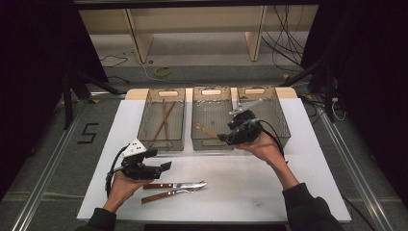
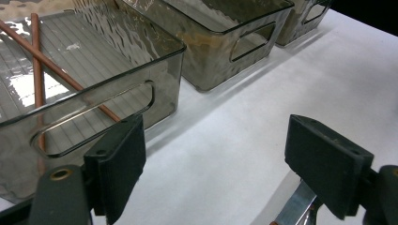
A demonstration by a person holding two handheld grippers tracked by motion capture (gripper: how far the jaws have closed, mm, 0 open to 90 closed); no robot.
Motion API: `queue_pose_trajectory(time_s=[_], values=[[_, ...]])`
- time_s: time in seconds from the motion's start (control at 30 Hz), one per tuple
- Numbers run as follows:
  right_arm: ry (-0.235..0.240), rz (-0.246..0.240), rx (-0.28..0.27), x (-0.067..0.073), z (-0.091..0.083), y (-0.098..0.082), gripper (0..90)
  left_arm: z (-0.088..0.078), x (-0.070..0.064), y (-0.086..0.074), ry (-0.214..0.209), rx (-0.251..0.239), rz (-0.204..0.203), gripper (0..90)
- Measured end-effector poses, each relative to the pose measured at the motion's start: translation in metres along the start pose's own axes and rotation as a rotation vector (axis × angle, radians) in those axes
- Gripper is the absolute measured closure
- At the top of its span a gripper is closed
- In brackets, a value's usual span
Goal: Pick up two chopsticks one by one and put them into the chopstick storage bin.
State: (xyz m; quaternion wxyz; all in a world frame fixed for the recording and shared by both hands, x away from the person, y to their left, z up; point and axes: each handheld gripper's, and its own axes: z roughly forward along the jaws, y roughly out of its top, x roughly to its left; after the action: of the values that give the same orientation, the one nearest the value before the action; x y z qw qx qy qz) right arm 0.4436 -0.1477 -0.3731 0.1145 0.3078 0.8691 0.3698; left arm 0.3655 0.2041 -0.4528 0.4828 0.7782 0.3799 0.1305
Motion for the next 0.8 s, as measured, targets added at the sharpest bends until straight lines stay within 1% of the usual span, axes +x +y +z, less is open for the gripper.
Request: queue_pose_trajectory(time_s=[0.03, 0.07, 0.13, 0.2, 0.23, 0.33, 0.4, 0.43, 0.53, 0.73, 0.8], values=[[0.001, 0.006, -0.004, 0.002, -0.002, -0.004, 37.0, 0.0, -0.001, 0.001, -0.006, 0.01, 0.006, 20.2], [0.006, 0.002, -0.008, 0.003, -0.003, -0.008, 36.6, 0.0, -0.001, 0.002, -0.011, 0.019, 0.017, 20.2], [0.006, -0.002, -0.005, 0.006, -0.005, -0.017, 36.2, 0.0, -0.003, 0.005, -0.012, 0.045, 0.037, 20.4], [0.014, -0.001, -0.007, 0.008, -0.007, -0.025, 35.7, 0.001, -0.005, 0.007, -0.006, 0.075, 0.068, 20.5], [0.016, -0.001, -0.01, 0.009, -0.008, -0.029, 35.7, 0.0, -0.005, 0.009, -0.012, 0.085, 0.077, 20.7], [0.025, 0.003, -0.014, 0.01, -0.011, -0.04, 35.2, -0.001, -0.005, 0.012, -0.025, 0.123, 0.094, 21.1], [0.023, 0.002, -0.014, 0.012, -0.012, -0.044, 35.1, -0.001, -0.005, 0.014, -0.026, 0.145, 0.101, 21.5], [0.03, -0.003, -0.015, 0.013, -0.012, -0.047, 35.0, -0.002, -0.005, 0.015, -0.027, 0.157, 0.108, 21.6], [0.026, -0.013, -0.015, 0.015, -0.015, -0.052, 34.5, -0.003, -0.006, 0.017, -0.023, 0.195, 0.131, 22.0], [0.038, -0.002, -0.036, 0.017, -0.02, -0.065, 34.0, -0.002, -0.008, 0.018, -0.021, 0.244, 0.164, 22.4], [0.037, 0.008, -0.044, 0.017, -0.021, -0.07, 33.7, -0.002, -0.008, 0.018, -0.028, 0.26, 0.169, 22.5]])
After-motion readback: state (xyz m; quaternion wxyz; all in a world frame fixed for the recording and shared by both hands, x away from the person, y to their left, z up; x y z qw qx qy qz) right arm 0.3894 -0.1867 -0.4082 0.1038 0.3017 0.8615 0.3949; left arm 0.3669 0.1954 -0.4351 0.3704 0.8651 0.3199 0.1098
